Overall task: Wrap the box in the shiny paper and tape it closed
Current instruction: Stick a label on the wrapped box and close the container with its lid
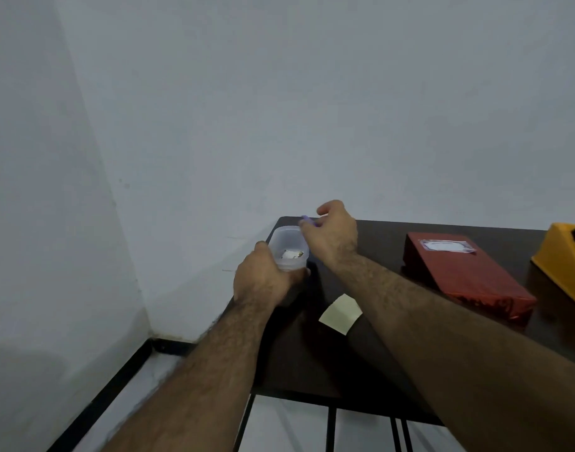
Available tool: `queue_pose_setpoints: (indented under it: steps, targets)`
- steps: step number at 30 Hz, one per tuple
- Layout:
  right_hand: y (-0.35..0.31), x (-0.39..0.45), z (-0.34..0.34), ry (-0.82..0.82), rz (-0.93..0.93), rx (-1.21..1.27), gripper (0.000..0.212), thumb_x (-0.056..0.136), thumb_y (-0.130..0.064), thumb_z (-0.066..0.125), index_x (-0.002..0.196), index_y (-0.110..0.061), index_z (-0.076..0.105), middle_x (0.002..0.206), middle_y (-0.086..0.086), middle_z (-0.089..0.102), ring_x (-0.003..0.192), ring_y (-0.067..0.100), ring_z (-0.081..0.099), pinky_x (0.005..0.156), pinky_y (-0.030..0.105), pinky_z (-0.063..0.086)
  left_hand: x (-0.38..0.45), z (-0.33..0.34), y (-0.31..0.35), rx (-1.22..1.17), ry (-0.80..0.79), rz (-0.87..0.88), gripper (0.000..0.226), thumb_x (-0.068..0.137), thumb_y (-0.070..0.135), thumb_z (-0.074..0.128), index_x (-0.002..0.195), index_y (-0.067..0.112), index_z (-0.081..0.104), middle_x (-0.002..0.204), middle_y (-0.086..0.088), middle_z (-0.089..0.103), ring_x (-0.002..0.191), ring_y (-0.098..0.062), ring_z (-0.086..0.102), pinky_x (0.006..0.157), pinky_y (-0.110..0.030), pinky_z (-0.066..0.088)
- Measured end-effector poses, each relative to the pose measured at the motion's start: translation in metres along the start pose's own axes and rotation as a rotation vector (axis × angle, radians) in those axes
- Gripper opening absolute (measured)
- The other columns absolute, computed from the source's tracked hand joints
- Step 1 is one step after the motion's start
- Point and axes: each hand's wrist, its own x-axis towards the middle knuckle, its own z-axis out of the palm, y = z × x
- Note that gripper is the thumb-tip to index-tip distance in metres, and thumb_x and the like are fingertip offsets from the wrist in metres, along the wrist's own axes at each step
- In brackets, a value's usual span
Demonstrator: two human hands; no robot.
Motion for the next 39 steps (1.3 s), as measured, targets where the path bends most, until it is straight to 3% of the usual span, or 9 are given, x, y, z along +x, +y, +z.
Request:
queue_pose_setpoints:
  steps: [4,7,13,19,23,27,32,35,39]
  targets:
    - [0.005,-0.010,0.011,-0.201,-0.068,-0.021,0.052,0.096,-0.047,0.071,0.138,-0.018,0.057,0.112,-0.005,0.073,0.109,0.016,0.063,0.094,0.031,0.050,0.000,-0.001,0.001,-0.003,-0.018,0.010,0.073,0.061,0.070,0.083,0.111,0.026,0.054,0.097,0.007,0.068,0.085,-0.019,0.068,0.076,-0.039,0.063]
    - [0.007,-0.012,0.016,-0.237,-0.016,0.060,0.036,0.106,-0.027,0.057,0.139,-0.013,0.060,0.117,0.000,0.063,0.111,0.020,0.060,0.092,0.030,0.045,0.002,0.000,0.001,-0.012,-0.028,0.021,0.069,0.067,0.062,0.087,0.116,0.025,0.056,0.099,0.006,0.068,0.085,-0.016,0.067,0.073,-0.034,0.061]
    - [0.003,-0.001,0.020,-0.263,-0.056,-0.177,0.055,0.090,-0.012,0.063,0.145,-0.014,0.058,0.123,0.004,0.072,0.112,0.023,0.068,0.099,0.038,0.058,0.007,0.002,0.000,-0.001,-0.074,0.006,0.061,0.071,0.058,0.088,0.110,0.024,0.056,0.094,0.006,0.065,0.078,-0.012,0.061,0.069,-0.029,0.052]
    - [0.003,0.007,0.015,-0.340,-0.222,-0.507,0.040,0.086,-0.047,0.070,0.122,-0.031,0.074,0.125,-0.004,0.067,0.127,0.025,0.052,0.100,0.036,0.050,0.006,0.000,-0.003,-0.040,-0.081,-0.006,0.085,0.055,0.069,0.094,0.116,0.026,0.055,0.098,0.009,0.065,0.081,-0.010,0.061,0.064,-0.026,0.047]
    - [0.006,0.005,0.008,-0.421,-0.301,-0.671,0.035,0.100,-0.052,0.049,0.119,-0.033,0.073,0.116,-0.002,0.067,0.124,0.021,0.046,0.101,0.040,0.044,0.006,-0.001,-0.005,-0.058,-0.076,0.060,0.093,0.057,0.068,0.093,0.133,0.033,0.051,0.101,0.012,0.068,0.088,-0.013,0.066,0.074,-0.029,0.053]
    - [0.013,0.010,0.005,-0.474,-0.311,-0.608,0.029,0.106,-0.035,0.044,0.099,-0.024,0.070,0.095,-0.005,0.068,0.107,0.023,0.065,0.088,0.036,0.051,0.006,-0.001,-0.006,-0.107,-0.085,0.068,0.092,0.053,0.070,0.093,0.130,0.035,0.056,0.104,0.014,0.069,0.090,-0.010,0.066,0.084,-0.032,0.060]
    - [0.015,0.033,0.005,-0.491,-0.378,-0.586,0.026,0.099,-0.031,0.060,0.114,-0.016,0.075,0.108,0.004,0.074,0.105,0.026,0.068,0.093,0.041,0.056,0.005,0.000,-0.009,-0.112,-0.125,0.142,0.118,0.064,0.072,0.089,0.163,0.038,0.034,0.138,0.009,0.061,0.122,-0.019,0.062,0.104,-0.033,0.050]
    - [0.015,0.047,0.012,-0.507,-0.369,-0.652,0.039,0.102,-0.036,0.056,0.137,-0.020,0.066,0.138,0.007,0.061,0.132,0.030,0.053,0.111,0.046,0.046,0.007,0.002,-0.010,-0.081,-0.123,0.168,0.116,0.068,0.077,0.083,0.164,0.033,0.035,0.150,0.006,0.057,0.129,-0.020,0.058,0.105,-0.031,0.047]
    - [0.015,0.070,0.022,-0.626,-0.246,-0.594,0.042,0.111,-0.029,0.042,0.148,-0.018,0.058,0.156,0.006,0.053,0.142,0.025,0.048,0.114,0.032,0.035,0.007,0.004,-0.012,-0.137,-0.132,0.165,0.105,0.082,0.085,0.062,0.166,0.028,0.035,0.159,0.004,0.052,0.141,-0.020,0.053,0.115,-0.036,0.046]
